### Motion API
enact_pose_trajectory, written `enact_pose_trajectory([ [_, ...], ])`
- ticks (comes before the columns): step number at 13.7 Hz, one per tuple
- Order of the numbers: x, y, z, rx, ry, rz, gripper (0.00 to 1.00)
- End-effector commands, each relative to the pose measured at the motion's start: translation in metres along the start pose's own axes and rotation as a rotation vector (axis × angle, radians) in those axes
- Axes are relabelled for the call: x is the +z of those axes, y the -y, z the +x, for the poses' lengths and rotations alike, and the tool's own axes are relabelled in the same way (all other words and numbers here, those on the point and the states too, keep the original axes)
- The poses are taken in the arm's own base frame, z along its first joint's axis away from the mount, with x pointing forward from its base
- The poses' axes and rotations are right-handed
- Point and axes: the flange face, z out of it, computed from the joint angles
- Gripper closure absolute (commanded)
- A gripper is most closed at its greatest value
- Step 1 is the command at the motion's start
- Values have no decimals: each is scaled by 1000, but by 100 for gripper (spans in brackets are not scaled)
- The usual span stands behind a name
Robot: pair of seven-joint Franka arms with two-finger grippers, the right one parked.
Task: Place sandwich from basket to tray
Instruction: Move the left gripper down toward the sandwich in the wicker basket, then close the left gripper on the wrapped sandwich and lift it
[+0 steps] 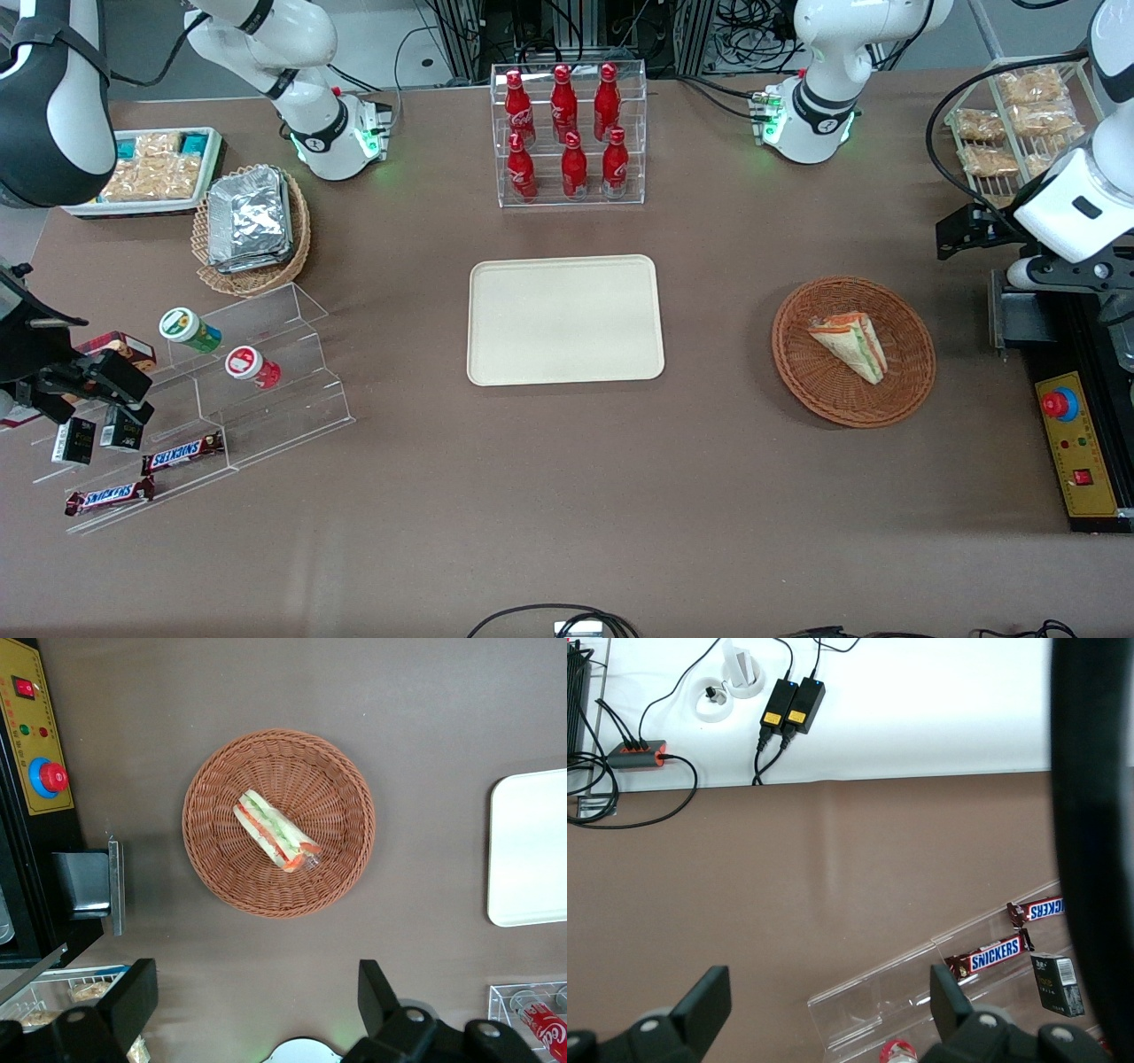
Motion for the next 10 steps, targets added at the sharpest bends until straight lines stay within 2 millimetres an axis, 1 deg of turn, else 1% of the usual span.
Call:
enact_pose_trajectory([
  [1, 30, 5, 10, -22, 28, 14, 0],
  [2, 45, 8, 13, -71, 33, 14, 0],
  [3, 67, 9, 16, -133, 34, 16, 0],
  [5, 117, 4, 17, -229, 28, 42, 0],
  [6, 137, 3, 17, -269, 15, 51, 0],
  [7, 155, 1, 18, -310, -2, 48, 0],
  [10, 199, -5, 22, -441, -44, 33, 0],
])
